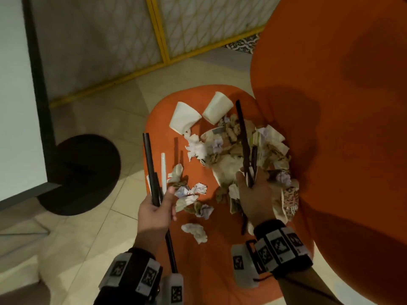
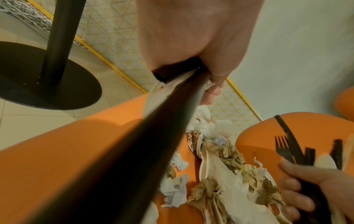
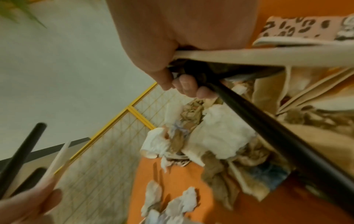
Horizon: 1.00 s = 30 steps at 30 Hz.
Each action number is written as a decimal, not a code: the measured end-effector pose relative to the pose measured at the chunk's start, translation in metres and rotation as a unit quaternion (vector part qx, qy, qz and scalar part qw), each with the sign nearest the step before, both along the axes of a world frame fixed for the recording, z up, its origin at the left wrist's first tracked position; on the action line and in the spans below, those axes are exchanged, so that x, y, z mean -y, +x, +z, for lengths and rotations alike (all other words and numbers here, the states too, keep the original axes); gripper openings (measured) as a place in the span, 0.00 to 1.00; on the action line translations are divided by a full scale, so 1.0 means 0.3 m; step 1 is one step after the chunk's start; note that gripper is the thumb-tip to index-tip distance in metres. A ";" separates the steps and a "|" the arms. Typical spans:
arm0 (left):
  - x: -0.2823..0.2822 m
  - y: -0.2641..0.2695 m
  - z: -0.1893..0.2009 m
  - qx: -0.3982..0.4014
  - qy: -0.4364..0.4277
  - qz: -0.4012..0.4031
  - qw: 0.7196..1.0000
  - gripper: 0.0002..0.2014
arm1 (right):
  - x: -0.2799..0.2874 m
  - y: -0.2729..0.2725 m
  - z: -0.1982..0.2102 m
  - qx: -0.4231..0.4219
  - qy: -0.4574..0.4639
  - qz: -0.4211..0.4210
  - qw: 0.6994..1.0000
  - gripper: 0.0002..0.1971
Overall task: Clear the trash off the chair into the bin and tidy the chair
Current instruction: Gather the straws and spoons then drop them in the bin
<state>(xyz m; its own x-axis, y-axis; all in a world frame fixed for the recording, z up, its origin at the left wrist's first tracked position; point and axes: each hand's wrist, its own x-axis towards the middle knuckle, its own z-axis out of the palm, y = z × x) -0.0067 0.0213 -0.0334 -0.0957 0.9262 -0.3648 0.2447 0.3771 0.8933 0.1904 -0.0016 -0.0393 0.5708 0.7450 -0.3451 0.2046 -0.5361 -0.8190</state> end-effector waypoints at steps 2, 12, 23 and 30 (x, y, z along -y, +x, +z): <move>0.010 -0.024 0.000 0.006 -0.001 0.000 1.000 0.14 | 0.007 -0.067 0.006 -0.037 0.003 0.027 0.999 0.24; 0.174 -0.349 -0.060 0.057 -0.106 0.017 0.993 0.12 | 0.105 -0.508 0.039 -0.045 -0.049 0.183 0.981 0.12; 0.434 -1.263 -0.119 0.091 -0.179 0.157 0.967 0.15 | 0.216 -1.380 -0.128 -0.043 -0.213 0.275 0.937 0.11; 0.614 -2.025 -0.246 0.138 -0.188 0.358 0.904 0.14 | 0.352 -2.225 -0.297 -0.071 -0.304 0.423 0.851 0.09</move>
